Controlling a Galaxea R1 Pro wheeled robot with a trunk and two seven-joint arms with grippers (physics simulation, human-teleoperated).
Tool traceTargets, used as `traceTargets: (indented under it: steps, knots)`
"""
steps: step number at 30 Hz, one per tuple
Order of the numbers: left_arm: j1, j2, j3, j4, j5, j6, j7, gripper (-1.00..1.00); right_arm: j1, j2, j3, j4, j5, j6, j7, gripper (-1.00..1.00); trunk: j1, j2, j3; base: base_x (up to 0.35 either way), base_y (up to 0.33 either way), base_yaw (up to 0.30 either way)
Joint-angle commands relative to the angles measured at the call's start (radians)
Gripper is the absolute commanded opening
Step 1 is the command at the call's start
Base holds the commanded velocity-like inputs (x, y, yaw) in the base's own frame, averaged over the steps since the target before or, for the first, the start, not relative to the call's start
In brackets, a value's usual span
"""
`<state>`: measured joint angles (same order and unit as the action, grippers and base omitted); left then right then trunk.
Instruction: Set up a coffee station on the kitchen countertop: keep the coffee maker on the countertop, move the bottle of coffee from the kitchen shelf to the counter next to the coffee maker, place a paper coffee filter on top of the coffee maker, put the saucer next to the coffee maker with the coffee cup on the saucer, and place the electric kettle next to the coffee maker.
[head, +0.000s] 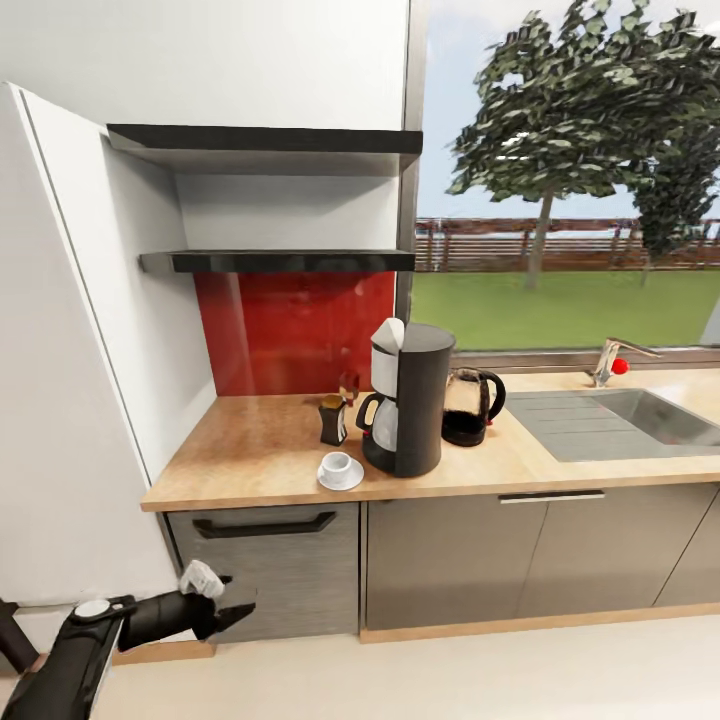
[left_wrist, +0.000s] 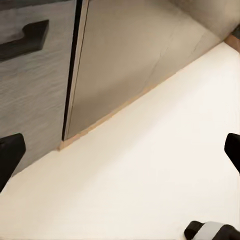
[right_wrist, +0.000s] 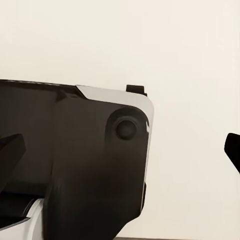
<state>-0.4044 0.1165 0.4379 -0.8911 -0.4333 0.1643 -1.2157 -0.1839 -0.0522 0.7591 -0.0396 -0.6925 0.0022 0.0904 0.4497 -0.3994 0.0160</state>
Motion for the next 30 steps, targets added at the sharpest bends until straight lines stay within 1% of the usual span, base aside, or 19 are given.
traceTargets:
  steps: [1, 2, 3, 4, 7, 8, 11, 12, 13, 14, 16, 19, 20, 22, 24, 25, 28, 30]
  knots:
    - [0.022, -0.001, 0.003, 0.001, -0.005, 0.008, 0.005, 1.00, 0.000, 0.000, 0.008, 0.000, -0.010, -0.002, 0.003, 1.00, 0.000, -0.001, 0.000, 0.000, 0.000, 0.000]
    - [0.070, -0.001, 0.003, 0.004, -0.007, 0.006, 0.047, 1.00, 0.000, 0.000, 0.008, 0.000, -0.010, -0.004, 0.003, 1.00, 0.000, -0.001, 0.000, 0.000, 0.000, 0.000]
    - [0.082, 0.000, 0.004, 0.004, -0.007, 0.005, 0.061, 1.00, 0.000, 0.000, 0.008, 0.000, -0.010, -0.004, 0.003, 1.00, 0.000, -0.001, 0.000, 0.000, 0.000, 0.000]
    - [0.117, 0.000, 0.004, 0.006, -0.008, 0.003, 0.108, 1.00, 0.000, 0.000, 0.008, 0.000, -0.011, -0.004, 0.003, 1.00, 0.000, -0.001, 0.000, 0.000, 0.000, 0.000]
    - [0.186, 0.000, 0.004, 0.029, -0.007, -0.014, 0.221, 1.00, 0.000, 0.000, 0.007, 0.000, -0.011, -0.004, 0.003, 1.00, 0.000, -0.001, 0.000, 0.000, 0.000, 0.000]
    - [0.196, 0.000, 0.004, 0.037, -0.007, -0.019, 0.241, 1.00, 0.000, 0.000, 0.007, 0.000, -0.012, -0.004, 0.003, 1.00, 0.000, -0.001, 0.000, 0.000, 0.000, 0.000]
    - [0.248, 0.000, 0.004, 0.127, -0.007, -0.056, 0.382, 1.00, 0.000, 0.002, 0.007, 0.000, -0.016, -0.004, 0.003, 1.00, 0.000, -0.001, 0.000, 0.000, 0.000, 0.000]
    - [0.254, 0.000, 0.004, 0.147, -0.007, -0.063, 0.409, 1.00, 0.000, 0.002, 0.006, 0.000, -0.017, -0.004, 0.003, 1.00, 0.000, -0.001, 0.000, 0.000, 0.000, 0.000]
    - [0.263, 0.000, 0.004, 0.191, -0.007, -0.078, 0.462, 1.00, 0.000, 0.003, 0.006, 0.000, -0.021, -0.004, 0.003, 1.00, 0.000, -0.001, 0.000, 0.000, 0.000, 0.000]
    - [0.267, 0.000, 0.004, 0.216, -0.007, -0.084, 0.490, 1.00, 0.000, 0.004, 0.006, 0.000, -0.024, -0.004, 0.003, 1.00, 0.000, -0.001, 0.000, 0.000, 0.000, 0.000]
    - [0.277, 0.000, 0.004, 0.372, -0.007, -0.115, 0.672, 1.00, 0.000, 0.006, 0.005, -0.001, -0.050, -0.003, 0.003, 1.00, 0.000, -0.001, 0.000, 0.000, 0.000, 0.000]
    - [0.279, -0.003, 0.002, 0.511, -0.006, -0.124, 0.854, 1.00, 0.000, 0.007, 0.005, -0.002, -0.098, -0.001, 0.003, 1.00, 0.000, -0.001, 0.000, 0.000, 0.000, 0.000]
    - [0.279, -0.003, 0.001, 0.530, -0.005, -0.125, 0.883, 1.00, 0.000, 0.007, 0.005, -0.002, -0.108, -0.001, 0.003, 1.00, 0.000, -0.001, 0.000, 0.000, 0.000, 0.000]
    - [0.280, -0.007, 0.002, 0.597, -0.003, -0.126, 0.983, 1.00, 0.000, 0.009, 0.005, -0.002, -0.146, 0.000, 0.000, 1.00, 0.000, -0.001, 0.000, 0.000, 0.000, 0.000]
    - [0.280, -0.010, 0.003, 0.646, -0.001, -0.125, 1.065, 1.00, 0.000, 0.009, 0.005, -0.001, -0.177, 0.001, -0.013, 1.00, 0.000, -0.001, 0.000, 0.000, 0.000, 0.000]
    - [0.280, -0.011, 0.004, 0.674, 0.001, -0.123, 1.122, 1.00, 0.000, 0.009, 0.006, -0.001, -0.190, 0.001, -0.023, 1.00, 0.000, -0.001, 0.000, 0.000, 0.000, 0.000]
    - [0.280, -0.015, 0.006, 0.736, 0.003, -0.122, 1.234, 1.00, 0.000, 0.010, 0.009, 0.000, -0.198, 0.002, -0.030, 1.00, 0.000, -0.001, 0.000, 0.000, 0.000, 0.000]
    - [0.280, -0.016, 0.006, 0.779, 0.005, -0.122, 1.297, 1.00, 0.000, 0.010, 0.012, 0.000, -0.197, 0.002, -0.030, 1.00, 0.000, -0.001, 0.000, 0.000, 0.000, 0.000]
